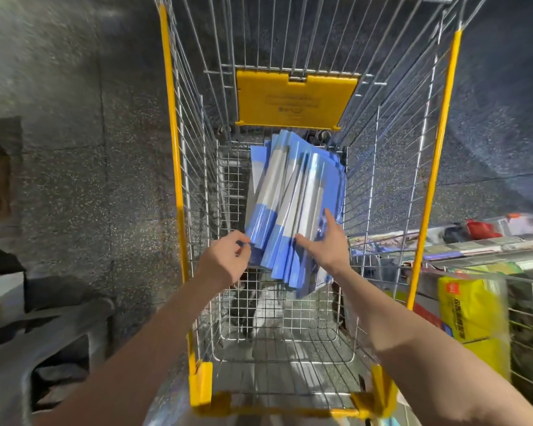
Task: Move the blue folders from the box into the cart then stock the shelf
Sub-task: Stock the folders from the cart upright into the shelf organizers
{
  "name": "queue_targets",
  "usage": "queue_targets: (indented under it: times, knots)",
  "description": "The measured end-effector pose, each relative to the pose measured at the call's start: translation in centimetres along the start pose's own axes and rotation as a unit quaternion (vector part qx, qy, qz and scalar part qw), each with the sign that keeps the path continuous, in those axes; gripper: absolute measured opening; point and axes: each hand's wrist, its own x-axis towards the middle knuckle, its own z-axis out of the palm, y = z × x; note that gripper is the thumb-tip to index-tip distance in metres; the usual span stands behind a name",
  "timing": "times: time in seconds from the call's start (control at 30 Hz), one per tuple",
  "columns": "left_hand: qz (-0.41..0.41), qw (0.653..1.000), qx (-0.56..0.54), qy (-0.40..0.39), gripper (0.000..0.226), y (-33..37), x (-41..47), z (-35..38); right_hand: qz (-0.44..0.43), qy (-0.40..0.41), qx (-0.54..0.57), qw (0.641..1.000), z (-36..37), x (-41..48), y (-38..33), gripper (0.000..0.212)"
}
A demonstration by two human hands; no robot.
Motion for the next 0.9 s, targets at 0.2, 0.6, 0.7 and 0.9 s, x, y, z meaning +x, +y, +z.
queue_targets:
  times: [0.2, 0.6, 0.7, 0.9]
  knots:
    - [0.006, 1.000, 0.026, 0.002, 0.020, 1.2, -1.5, 0.2, -0.012, 0.089, 0.043, 0.995, -1.1, -1.7, 0.1, 0.100]
    - [0.022, 1.000, 0.007, 0.003, 0.025, 2.9, -5.7, -0.2, -0.012, 0.085, 0.001, 0.996, -4.1, -4.1, -1.1, 0.036]
    - [0.040, 0.999, -0.018, 0.002, 0.019, 4.7, -7.3, -0.9, -0.034, 0.109, 0.009, 0.993, -4.9, -7.0, -2.3, 0.037]
    - [0.067, 0.993, -0.096, -0.004, 0.030, 8.6, -9.0, -1.4, -0.093, 0.167, 0.050, 0.980, -6.1, -14.6, -4.2, 0.020]
